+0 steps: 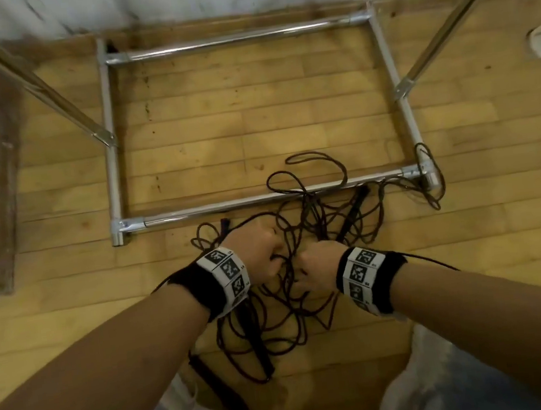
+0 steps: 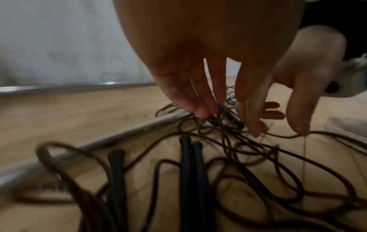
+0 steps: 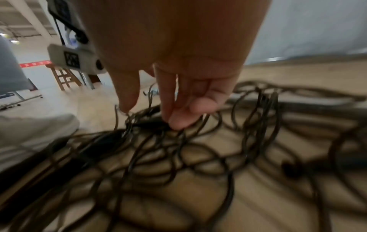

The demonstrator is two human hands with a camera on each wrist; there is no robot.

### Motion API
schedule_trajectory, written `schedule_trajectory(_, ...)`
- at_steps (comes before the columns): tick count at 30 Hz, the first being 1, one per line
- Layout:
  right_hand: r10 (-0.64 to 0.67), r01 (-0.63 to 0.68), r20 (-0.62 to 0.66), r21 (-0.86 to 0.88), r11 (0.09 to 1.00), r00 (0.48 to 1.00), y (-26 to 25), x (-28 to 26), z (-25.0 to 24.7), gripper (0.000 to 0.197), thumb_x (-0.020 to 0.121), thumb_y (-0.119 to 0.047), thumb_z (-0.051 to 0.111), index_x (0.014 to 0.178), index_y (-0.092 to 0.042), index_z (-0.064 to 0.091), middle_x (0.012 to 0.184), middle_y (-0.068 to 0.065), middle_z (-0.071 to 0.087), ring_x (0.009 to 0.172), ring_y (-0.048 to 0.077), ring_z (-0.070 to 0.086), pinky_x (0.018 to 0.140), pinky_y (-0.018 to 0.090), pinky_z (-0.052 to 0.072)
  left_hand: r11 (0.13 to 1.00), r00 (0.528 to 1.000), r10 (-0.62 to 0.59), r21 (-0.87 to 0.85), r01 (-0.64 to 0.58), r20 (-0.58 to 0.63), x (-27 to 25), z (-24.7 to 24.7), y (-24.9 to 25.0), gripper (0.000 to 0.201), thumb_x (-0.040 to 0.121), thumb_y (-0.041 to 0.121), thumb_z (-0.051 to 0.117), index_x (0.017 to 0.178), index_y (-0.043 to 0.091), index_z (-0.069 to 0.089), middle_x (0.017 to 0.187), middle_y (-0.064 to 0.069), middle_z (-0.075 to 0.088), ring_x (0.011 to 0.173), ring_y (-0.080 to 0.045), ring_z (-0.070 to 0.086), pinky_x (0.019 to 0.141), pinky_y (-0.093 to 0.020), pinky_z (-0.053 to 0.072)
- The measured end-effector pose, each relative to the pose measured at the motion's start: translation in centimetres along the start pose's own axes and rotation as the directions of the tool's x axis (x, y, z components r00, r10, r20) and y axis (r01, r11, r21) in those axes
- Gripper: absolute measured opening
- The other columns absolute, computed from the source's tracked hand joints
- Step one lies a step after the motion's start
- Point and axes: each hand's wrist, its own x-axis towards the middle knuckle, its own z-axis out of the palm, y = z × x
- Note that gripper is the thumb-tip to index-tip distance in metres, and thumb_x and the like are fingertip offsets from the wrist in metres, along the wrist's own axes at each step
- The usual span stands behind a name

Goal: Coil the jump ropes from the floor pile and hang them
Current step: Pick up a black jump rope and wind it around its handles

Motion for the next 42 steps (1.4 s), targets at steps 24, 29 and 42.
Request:
schedule_trajectory(24, 0.239, 0.415, -0.953, 0.297, 0.86, 0.187, -6.2, -18.5, -20.8, 0.021, 0.092, -0.032, 0.053, 0.085, -0.016, 0.064, 0.064, -0.012, 0.05, 0.059, 0.004, 0.046, 0.056, 0.009, 0.032, 0.774, 0.869, -0.177, -0.611, -0.167, -0.462, -8.4, -20.7, 8.5, 0.011, 0.082, 0.025, 0.072, 0.071, 0.024, 0.071, 0.072, 0.009, 0.071, 0.077, 0.0, 0.064, 0.076, -0.011, 0.043)
schedule_trajectory(29, 0.357, 0.55, -0.934, 0.311, 0.775, 0.025, -9.7, -25.0, -24.2, 0.024, 0.091, -0.028, 0.055, 0.081, -0.009, 0.065, 0.056, -0.008, 0.053, 0.049, 0.008, 0.05, 0.059, 0.024, 0.042, 0.889, 0.846, -0.129, -0.438, -0.132, -0.517, -13.2, -22.2, 10.8, 0.019, 0.091, 0.029, 0.061, 0.074, 0.022, 0.066, 0.075, 0.008, 0.07, 0.078, -0.007, 0.065, 0.077, -0.029, 0.051)
schedule_trajectory(42, 0.215, 0.451, -0.599, 0.752, 0.48, 0.771, -10.5, -25.3, -21.6, 0.042, 0.085, -0.005, 0.059, 0.127, -0.008, 0.054, 0.128, 0.011, 0.058, 0.12, 0.023, 0.053, 0.099, 0.042, 0.043, 0.564, 0.555, -0.53, -0.755, -0.334, -0.642, -15.8, -25.1, 12.0, 0.044, 0.094, 0.041, 0.055, 0.062, 0.011, 0.056, 0.05, -0.002, 0.064, 0.043, -0.014, 0.061, 0.041, -0.021, 0.047)
